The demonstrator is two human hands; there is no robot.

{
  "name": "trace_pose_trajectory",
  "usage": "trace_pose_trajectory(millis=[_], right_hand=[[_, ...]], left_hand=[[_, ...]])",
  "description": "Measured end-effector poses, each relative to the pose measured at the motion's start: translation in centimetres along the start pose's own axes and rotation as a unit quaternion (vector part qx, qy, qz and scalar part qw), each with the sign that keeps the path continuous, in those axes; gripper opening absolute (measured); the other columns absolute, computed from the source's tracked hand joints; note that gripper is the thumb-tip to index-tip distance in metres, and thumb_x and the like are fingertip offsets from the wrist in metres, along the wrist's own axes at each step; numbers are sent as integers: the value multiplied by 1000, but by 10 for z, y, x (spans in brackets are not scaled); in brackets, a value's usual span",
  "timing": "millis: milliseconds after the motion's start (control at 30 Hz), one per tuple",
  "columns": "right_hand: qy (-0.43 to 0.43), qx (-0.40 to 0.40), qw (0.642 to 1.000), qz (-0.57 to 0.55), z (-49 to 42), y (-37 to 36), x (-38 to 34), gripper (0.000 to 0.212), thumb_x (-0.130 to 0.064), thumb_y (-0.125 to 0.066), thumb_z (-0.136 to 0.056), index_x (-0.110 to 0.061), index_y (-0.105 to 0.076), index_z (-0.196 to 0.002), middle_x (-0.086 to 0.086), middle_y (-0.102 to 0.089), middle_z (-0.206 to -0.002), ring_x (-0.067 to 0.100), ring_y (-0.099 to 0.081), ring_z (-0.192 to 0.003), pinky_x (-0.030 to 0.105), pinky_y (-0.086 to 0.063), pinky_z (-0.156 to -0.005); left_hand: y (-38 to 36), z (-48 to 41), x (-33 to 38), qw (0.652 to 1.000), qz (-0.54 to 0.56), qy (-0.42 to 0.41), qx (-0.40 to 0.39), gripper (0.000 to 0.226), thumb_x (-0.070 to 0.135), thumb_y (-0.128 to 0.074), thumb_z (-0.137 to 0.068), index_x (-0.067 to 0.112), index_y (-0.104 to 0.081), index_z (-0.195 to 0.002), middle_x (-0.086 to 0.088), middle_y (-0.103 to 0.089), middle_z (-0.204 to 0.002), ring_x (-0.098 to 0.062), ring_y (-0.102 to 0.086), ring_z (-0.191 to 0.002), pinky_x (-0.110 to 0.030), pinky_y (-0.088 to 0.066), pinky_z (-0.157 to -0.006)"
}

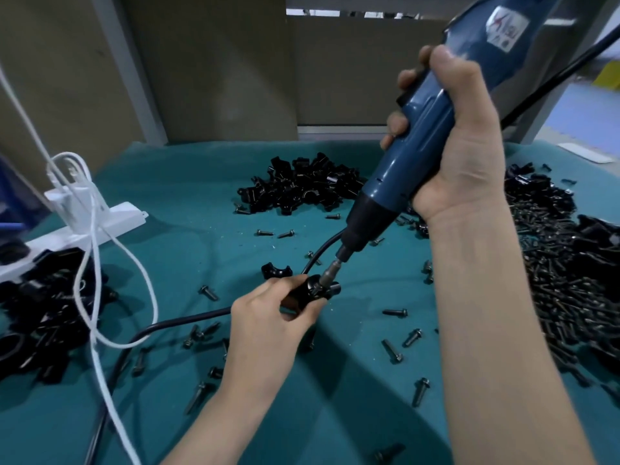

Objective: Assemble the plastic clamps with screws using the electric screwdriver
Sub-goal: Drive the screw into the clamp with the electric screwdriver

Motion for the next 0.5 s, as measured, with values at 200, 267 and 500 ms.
trace_pose_trajectory(millis=[200, 267, 500], right_hand=[[-6, -18, 1000, -12, 0, -5, 1, 16, -19, -61, -89, -13, -53, -102, -2, -64, -77, 12, -50, -54, 24, -45, -53], [-10, -26, 999, -18, 0, -7, 2, 17, -20, -62, -87, -13, -54, -100, -2, -64, -76, 12, -50, -53, 24, -45, -53], [1, -43, 999, -7, 0, -11, 1, 17, -20, -62, -80, -14, -55, -94, -3, -63, -72, 12, -50, -49, 24, -43, -50]], left_hand=[[-1, 0, 0, 1000, 0, 3, 0, 31, 18, -85, -69, 12, -76, -98, 14, -69, -79, 1, -64, -62, -22, -55, -66], [0, -1, -1, 1000, 1, 3, 1, 32, 18, -85, -69, 12, -76, -99, 15, -69, -78, 0, -65, -62, -21, -54, -66], [-1, -2, 2, 1000, -17, -16, -6, 30, 16, -86, -67, 13, -77, -95, 18, -68, -77, 2, -64, -68, -9, -49, -68]])
Point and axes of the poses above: each hand's wrist, its own z-axis away from the middle knuckle, its own y-axis out of the back of the hand, x = y × z, the point moved 8 cm from there along -z, towards the middle knuckle
